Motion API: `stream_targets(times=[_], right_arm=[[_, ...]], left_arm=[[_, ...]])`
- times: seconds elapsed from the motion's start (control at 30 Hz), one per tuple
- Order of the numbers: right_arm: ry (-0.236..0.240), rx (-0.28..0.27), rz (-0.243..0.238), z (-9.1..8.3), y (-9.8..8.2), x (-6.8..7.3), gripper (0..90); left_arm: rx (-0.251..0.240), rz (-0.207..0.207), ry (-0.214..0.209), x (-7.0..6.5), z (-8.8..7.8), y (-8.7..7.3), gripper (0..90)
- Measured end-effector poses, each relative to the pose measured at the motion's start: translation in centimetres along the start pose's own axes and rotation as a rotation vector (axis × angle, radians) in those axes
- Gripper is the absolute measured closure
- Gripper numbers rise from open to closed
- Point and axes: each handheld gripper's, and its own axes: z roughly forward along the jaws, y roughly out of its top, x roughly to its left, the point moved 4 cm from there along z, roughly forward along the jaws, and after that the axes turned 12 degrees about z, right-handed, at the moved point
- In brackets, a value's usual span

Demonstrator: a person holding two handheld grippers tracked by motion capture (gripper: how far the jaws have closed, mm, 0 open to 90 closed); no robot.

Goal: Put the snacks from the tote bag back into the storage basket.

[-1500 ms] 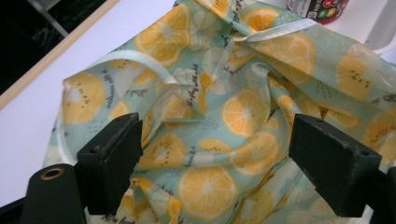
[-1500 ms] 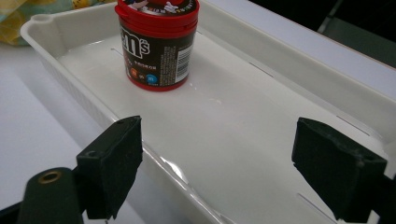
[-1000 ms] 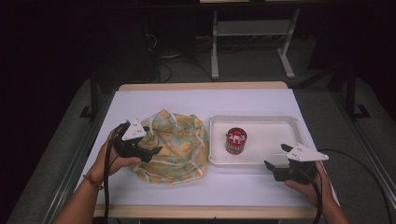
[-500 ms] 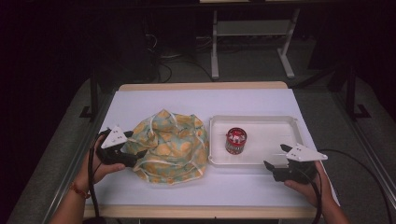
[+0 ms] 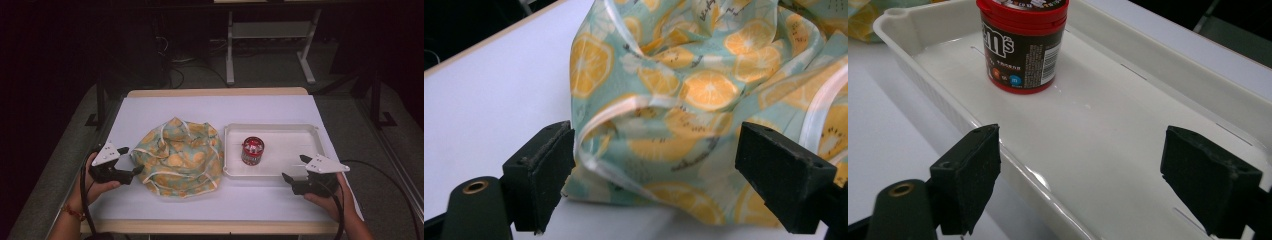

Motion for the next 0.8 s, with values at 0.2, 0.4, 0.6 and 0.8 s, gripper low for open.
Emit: stream_targets(times=[0.2, 0.4, 0.6, 0.8], right_arm=[[0.001, -0.001, 0.000, 0.0, 0.0, 0.0, 15.7], [0.002, -0.003, -0.002, 0.1, 0.0, -0.1, 15.7], [0.002, -0.003, -0.004, 0.1, 0.0, -0.1, 15.7], [0.009, -0.007, -0.002, 0.1, 0.2, -0.1, 15.7]], left_arm=[[-0.026, -0.015, 0.010, 0.2, -0.4, -1.0, 15.4], [-0.060, -0.056, 0.017, 0.2, -0.9, -2.4, 15.4], [-0.096, -0.102, 0.032, 0.3, -1.4, -3.3, 15.4], [-0.105, -0.136, 0.048, 0.2, -1.8, -4.2, 15.4]])
